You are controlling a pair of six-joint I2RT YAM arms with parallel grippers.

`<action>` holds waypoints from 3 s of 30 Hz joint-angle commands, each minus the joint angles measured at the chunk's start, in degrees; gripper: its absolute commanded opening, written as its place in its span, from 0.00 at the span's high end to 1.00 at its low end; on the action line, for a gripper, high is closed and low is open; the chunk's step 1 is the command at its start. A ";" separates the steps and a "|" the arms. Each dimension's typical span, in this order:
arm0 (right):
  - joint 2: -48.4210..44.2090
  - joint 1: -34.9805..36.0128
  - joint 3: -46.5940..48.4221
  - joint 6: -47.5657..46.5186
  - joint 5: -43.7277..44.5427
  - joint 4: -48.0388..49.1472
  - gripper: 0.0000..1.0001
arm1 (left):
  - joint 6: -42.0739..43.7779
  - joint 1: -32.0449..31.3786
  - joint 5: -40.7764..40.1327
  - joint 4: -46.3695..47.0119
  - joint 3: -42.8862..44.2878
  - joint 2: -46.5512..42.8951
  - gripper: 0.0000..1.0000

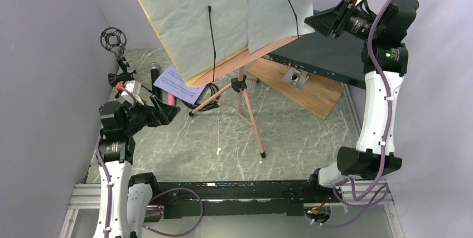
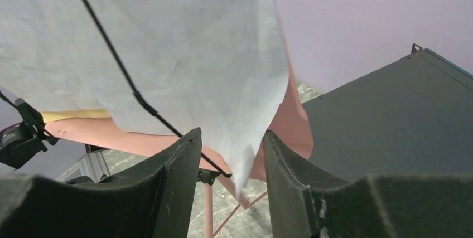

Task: Pack up the instrument practice props
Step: Pick up the sheet music from the music stand.

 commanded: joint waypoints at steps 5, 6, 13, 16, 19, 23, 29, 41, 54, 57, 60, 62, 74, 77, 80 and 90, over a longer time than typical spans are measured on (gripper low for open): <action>-3.63 0.24 1.92 1.54 -0.15 1.47 0.64 | 0.92 0.41 0.83 -0.68 1.07 -0.60 0.01; -3.64 0.25 1.61 2.14 -0.31 2.33 0.64 | 0.92 0.48 0.89 -0.71 1.07 -0.63 0.01; -2.61 0.25 -1.17 4.08 2.20 3.54 0.60 | 0.91 0.50 0.90 -0.67 1.07 -0.48 0.00; -2.10 0.25 -1.48 4.00 2.73 3.30 0.57 | 0.97 0.56 0.81 -0.72 1.07 -0.44 0.00; -1.70 0.25 -1.64 4.34 2.67 3.64 0.57 | 0.87 0.59 0.81 -0.71 1.07 -0.40 0.01; -1.22 0.25 -1.62 5.22 2.10 4.57 0.58 | 0.91 0.61 0.93 -0.65 1.07 -0.33 0.01; -1.18 0.25 0.06 3.89 2.56 3.51 0.80 | 0.92 0.71 0.81 -0.71 1.07 -0.49 0.00; -2.31 -1.78 1.31 -2.18 10.15 -1.14 1.00 | 0.87 0.74 0.90 -0.67 1.07 -0.67 0.01; -2.39 -2.53 0.00 -5.26 11.15 -2.25 0.73 | 0.92 0.73 0.83 -0.68 1.07 -0.67 0.00; -2.54 -2.92 -0.39 -4.85 11.04 -1.68 0.81 | 0.87 0.76 0.90 -0.70 1.07 -0.67 0.01; -2.67 -2.98 -0.54 -4.56 10.02 -1.01 0.98 | 0.93 0.74 0.91 -0.67 1.07 -0.66 0.01; -2.95 -3.15 -0.53 -4.60 9.03 -0.38 1.00 | 1.00 0.72 0.83 -0.80 1.07 -0.74 0.01; -6.47 -17.13 -6.25 2.94 2.85 9.03 1.00 | 0.81 0.72 1.28 -0.44 0.99 -0.80 0.01; -7.43 -18.30 -8.69 2.67 1.25 9.85 1.00 | 0.70 0.75 1.89 0.07 0.82 -0.72 0.01; -7.78 -18.37 -10.63 2.86 -1.30 11.14 1.00 | 0.52 0.72 2.46 0.44 0.72 -0.49 0.00; -11.45 -25.34 -8.54 -1.27 3.95 10.69 1.00 | 0.45 0.76 2.90 0.50 0.63 -0.37 0.01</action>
